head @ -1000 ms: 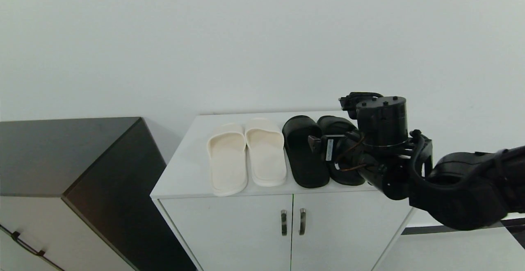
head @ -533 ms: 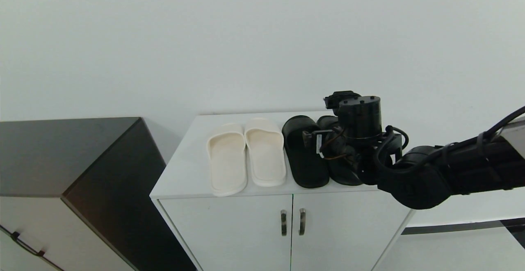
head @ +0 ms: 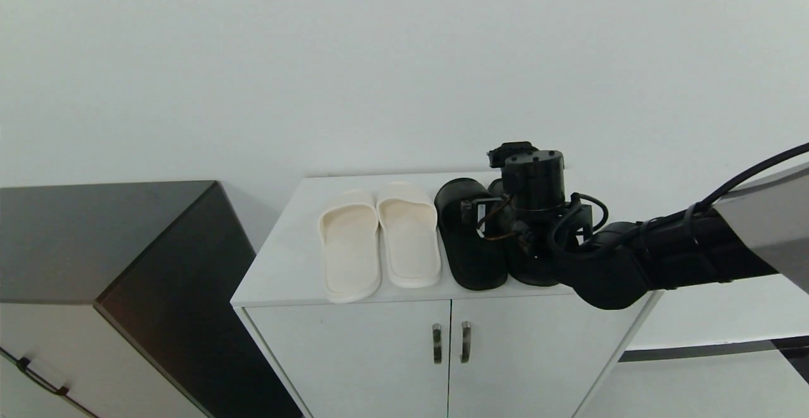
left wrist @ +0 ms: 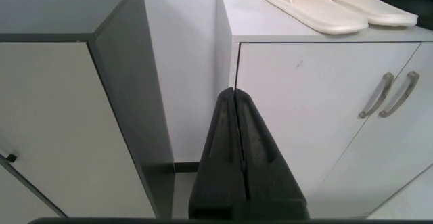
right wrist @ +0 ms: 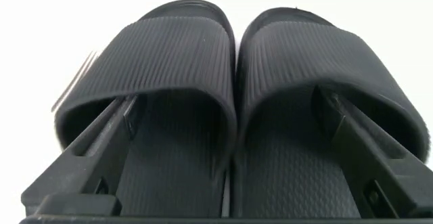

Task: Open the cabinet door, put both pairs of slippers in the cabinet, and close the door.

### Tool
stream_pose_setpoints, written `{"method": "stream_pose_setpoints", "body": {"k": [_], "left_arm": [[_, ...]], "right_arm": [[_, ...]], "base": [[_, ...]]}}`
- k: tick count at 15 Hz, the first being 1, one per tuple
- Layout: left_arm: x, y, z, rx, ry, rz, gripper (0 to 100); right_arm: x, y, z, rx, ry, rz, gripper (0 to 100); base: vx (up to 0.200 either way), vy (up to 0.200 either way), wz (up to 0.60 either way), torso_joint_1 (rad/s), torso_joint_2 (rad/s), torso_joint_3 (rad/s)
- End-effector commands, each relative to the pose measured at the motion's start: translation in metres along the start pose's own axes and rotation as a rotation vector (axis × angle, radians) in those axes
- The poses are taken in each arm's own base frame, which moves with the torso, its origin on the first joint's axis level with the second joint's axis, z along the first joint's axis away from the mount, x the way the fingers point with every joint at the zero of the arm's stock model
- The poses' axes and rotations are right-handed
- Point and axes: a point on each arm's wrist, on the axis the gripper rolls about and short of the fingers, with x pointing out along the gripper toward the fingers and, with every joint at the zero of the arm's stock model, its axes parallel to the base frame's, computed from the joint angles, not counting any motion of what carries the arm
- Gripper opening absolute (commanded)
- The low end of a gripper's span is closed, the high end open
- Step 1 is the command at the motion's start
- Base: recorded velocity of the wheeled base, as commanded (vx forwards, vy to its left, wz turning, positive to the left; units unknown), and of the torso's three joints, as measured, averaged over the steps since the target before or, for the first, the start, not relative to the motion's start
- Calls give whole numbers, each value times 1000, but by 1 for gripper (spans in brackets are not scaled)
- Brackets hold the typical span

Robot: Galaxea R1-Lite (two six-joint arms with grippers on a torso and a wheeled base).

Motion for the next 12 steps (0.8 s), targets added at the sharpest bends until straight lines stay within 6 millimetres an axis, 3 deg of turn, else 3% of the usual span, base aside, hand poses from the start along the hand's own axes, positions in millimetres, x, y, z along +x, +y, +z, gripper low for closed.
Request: {"method": "stream_pose_setpoints", "body": {"k": [1,8,9,12], "left_arm": [[0,0,0,0,-1,1,0],[0,0,0,-2,-1,1,0],[0,0,0,-2,-1,1,0],[0,0,0,-2,-1,1,0]], "right_arm": [[9,2,-1,4,-6,-5,100],[29,3,-11,-3,-4,-42,100],[30,3,-10,1,-11,-41,0],[30,5,-6,-6,-23,-44,0]], "base": [[0,0,0,0,0,0],[0,0,0,0,0,0],[0,0,0,0,0,0],[0,0,0,0,0,0]]}}
